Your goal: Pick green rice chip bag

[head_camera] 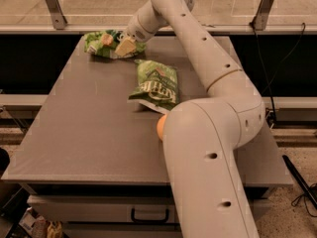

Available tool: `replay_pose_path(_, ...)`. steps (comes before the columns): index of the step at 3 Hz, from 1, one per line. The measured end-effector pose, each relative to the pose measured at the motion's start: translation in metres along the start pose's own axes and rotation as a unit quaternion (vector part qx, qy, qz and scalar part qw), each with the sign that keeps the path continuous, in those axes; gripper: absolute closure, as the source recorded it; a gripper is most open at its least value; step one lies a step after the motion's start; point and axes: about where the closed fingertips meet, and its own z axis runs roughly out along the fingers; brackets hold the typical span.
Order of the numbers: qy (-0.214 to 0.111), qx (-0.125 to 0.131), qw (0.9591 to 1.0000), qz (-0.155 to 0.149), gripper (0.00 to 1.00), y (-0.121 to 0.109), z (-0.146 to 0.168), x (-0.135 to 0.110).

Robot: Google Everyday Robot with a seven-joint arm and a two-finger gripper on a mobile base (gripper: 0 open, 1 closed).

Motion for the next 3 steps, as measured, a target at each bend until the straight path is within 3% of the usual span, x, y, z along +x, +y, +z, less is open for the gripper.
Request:
replay_pose_path(1, 0.000, -0.001, 1.0000, 0.000, 1.00, 0.0006, 0.0013, 0.0000)
replay_pose_path(3, 0.000, -0.001, 1.0000, 0.000, 1.00, 0.0006, 0.0012, -0.0002)
